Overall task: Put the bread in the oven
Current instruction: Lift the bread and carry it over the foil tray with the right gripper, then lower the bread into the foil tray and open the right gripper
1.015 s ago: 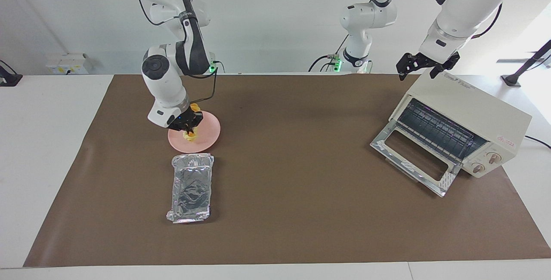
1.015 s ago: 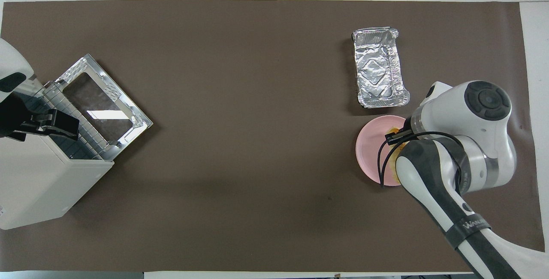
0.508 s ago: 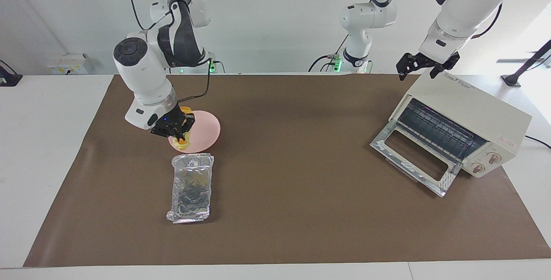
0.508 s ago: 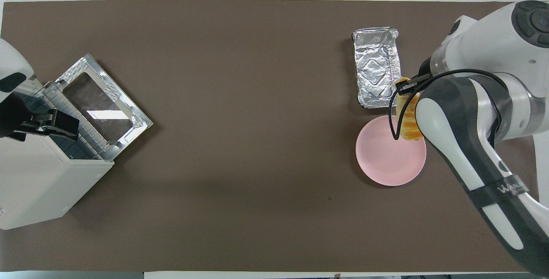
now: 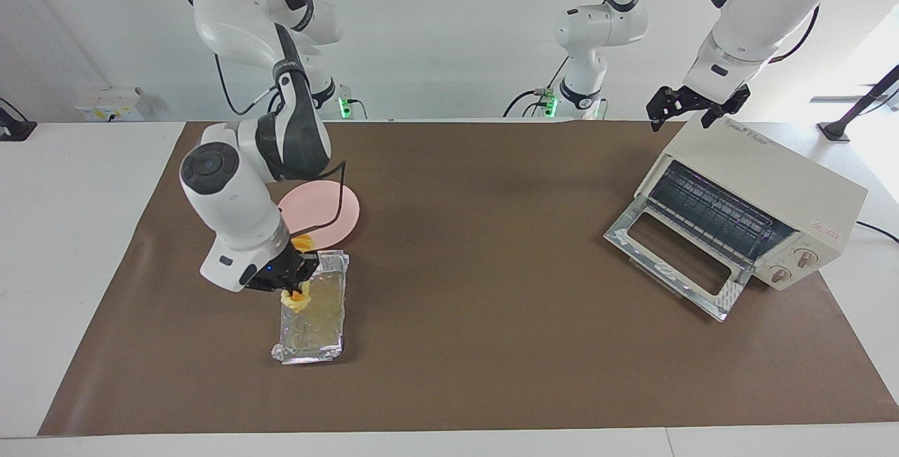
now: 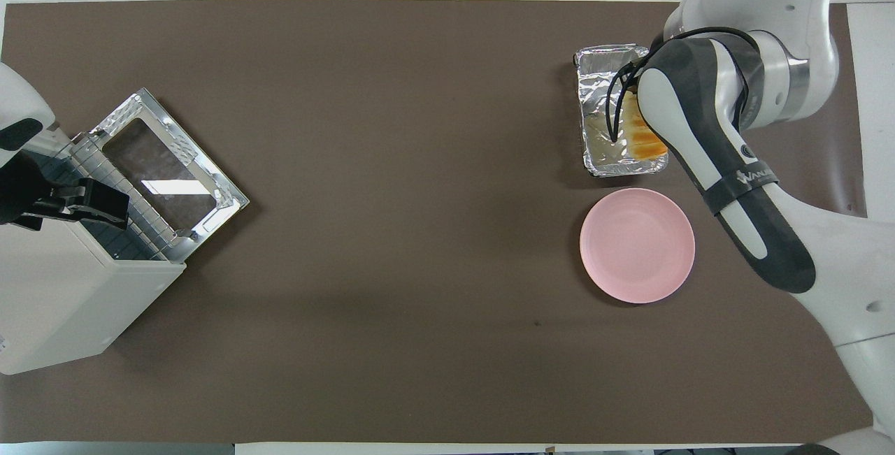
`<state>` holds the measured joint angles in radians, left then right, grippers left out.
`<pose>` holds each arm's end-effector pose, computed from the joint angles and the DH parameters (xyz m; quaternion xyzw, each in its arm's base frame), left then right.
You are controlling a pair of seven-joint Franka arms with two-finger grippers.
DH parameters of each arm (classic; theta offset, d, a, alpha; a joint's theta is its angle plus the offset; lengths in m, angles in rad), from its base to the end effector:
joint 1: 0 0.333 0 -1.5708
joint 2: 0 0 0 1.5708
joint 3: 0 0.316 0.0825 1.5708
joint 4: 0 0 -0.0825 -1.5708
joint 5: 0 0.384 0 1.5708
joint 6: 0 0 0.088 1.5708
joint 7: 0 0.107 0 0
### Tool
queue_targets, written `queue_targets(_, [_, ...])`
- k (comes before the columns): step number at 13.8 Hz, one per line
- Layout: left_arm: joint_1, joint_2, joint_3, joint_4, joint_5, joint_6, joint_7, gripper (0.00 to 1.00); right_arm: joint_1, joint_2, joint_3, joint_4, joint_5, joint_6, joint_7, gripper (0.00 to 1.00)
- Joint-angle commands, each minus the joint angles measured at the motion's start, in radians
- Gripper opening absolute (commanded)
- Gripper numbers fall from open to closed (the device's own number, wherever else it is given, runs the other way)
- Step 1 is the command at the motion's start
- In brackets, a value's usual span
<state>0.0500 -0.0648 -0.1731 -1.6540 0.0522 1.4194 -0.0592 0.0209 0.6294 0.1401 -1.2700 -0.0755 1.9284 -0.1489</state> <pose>0.5127 -0.0601 0.6085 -0.9954 0.0294 0.0820 0.0392 0.7284 0.0882 0.3926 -0.9881 -0.1529 -0.0174 0.0054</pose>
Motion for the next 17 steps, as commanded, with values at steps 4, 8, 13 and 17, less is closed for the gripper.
queue_targets(4, [0.018, -0.024, -0.008, -0.021, -0.015, -0.002, 0.001, 1.00, 0.048, 0.116, -0.017, 0.072, -0.073, 0.125, 0.031, 0.00])
queue_targets(8, [0.019, -0.024, -0.008, -0.021, -0.015, -0.002, 0.001, 1.00, 0.040, 0.087, -0.017, -0.043, -0.070, 0.205, 0.034, 0.00])
queue_targets(13, [0.019, -0.024, -0.008, -0.021, -0.015, -0.002, 0.001, 1.00, 0.044, 0.058, -0.017, -0.028, -0.059, 0.109, 0.052, 1.00])
queue_targets(17, [0.019, -0.024, -0.008, -0.021, -0.015, -0.002, 0.001, 1.00, -0.004, 0.070, -0.017, 0.038, -0.067, 0.046, -0.024, 1.00])
